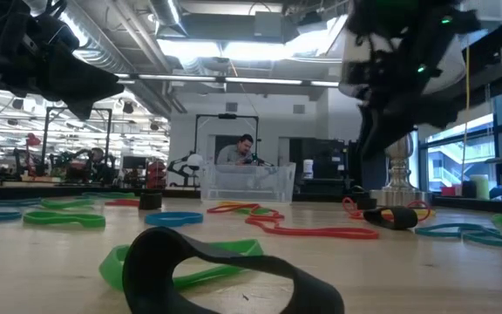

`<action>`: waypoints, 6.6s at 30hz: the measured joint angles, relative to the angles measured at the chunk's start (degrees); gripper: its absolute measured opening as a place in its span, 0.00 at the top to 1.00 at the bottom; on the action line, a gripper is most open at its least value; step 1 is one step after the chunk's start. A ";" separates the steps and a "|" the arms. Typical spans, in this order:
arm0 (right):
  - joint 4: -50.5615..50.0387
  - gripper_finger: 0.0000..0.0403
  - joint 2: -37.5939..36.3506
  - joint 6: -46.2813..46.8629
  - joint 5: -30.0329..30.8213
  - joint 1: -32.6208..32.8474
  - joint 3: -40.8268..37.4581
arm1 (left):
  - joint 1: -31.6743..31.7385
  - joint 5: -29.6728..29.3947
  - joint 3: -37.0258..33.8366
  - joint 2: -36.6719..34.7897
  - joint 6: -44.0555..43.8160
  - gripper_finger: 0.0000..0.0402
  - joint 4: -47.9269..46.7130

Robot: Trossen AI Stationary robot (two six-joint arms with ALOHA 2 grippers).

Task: Pick and place rubber bands into bin
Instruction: Put the black rubber band into the transparent bin, then put the blue rubber band into the transparent bin

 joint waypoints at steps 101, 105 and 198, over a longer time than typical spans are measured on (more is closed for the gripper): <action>-11.25 0.74 34.78 6.55 -4.24 -22.17 53.10 | 0.00 0.00 0.00 0.02 0.00 0.75 0.01; -14.85 0.84 31.46 7.56 -4.26 -20.01 53.10 | 0.00 0.00 0.00 0.02 0.00 0.75 0.01; 43.09 0.95 0.59 25.24 -1.62 13.42 -17.27 | 0.00 -5.94 0.00 0.02 -2.99 0.75 5.62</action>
